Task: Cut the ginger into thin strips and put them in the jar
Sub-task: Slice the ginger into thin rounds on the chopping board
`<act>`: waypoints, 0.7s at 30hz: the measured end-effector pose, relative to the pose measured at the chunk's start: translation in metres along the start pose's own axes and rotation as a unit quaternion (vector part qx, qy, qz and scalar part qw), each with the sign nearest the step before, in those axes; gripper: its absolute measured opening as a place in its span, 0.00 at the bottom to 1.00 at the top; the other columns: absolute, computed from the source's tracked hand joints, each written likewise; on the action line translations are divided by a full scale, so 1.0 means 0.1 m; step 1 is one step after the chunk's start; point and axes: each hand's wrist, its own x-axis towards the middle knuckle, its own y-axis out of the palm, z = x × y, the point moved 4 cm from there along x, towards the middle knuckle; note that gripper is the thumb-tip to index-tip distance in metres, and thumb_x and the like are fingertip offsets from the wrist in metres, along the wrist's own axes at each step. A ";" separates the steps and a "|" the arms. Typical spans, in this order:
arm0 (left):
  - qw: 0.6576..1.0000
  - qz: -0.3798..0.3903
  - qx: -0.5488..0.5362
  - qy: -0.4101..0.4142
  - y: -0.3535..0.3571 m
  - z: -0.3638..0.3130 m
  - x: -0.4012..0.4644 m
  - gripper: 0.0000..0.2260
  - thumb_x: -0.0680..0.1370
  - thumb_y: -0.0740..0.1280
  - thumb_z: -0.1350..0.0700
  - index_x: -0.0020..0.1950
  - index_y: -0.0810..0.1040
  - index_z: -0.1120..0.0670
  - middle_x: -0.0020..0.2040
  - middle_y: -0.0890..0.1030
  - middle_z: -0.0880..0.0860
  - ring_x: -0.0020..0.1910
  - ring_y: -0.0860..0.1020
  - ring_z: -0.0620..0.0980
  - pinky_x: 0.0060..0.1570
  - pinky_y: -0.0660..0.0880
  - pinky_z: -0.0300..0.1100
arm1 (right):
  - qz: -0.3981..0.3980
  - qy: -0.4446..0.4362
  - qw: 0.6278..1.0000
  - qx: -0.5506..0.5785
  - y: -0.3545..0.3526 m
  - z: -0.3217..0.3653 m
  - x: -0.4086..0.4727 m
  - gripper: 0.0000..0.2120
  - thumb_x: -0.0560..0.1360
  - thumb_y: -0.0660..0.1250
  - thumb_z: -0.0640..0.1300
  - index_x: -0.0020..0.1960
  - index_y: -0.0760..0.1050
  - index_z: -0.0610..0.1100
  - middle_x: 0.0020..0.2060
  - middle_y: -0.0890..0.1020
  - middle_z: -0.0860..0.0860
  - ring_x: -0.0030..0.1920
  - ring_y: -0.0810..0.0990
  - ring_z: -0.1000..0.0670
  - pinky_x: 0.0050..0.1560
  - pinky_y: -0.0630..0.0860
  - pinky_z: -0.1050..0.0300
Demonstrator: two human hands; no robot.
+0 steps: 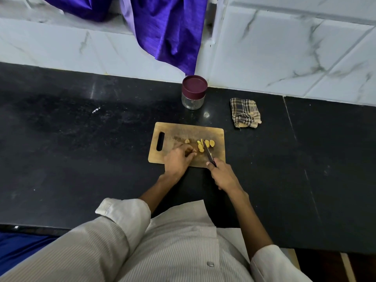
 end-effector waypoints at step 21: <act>0.999 0.000 0.036 0.024 -0.06 -0.06 0.04 0.09 0.79 0.65 0.53 0.57 0.82 0.51 0.56 0.78 0.49 0.53 0.77 0.49 0.48 0.76 0.47 | -0.018 -0.056 0.988 -0.144 0.19 0.17 -0.07 0.13 0.85 0.55 0.50 0.59 0.72 0.43 0.52 0.79 0.45 0.51 0.79 0.46 0.49 0.76 0.47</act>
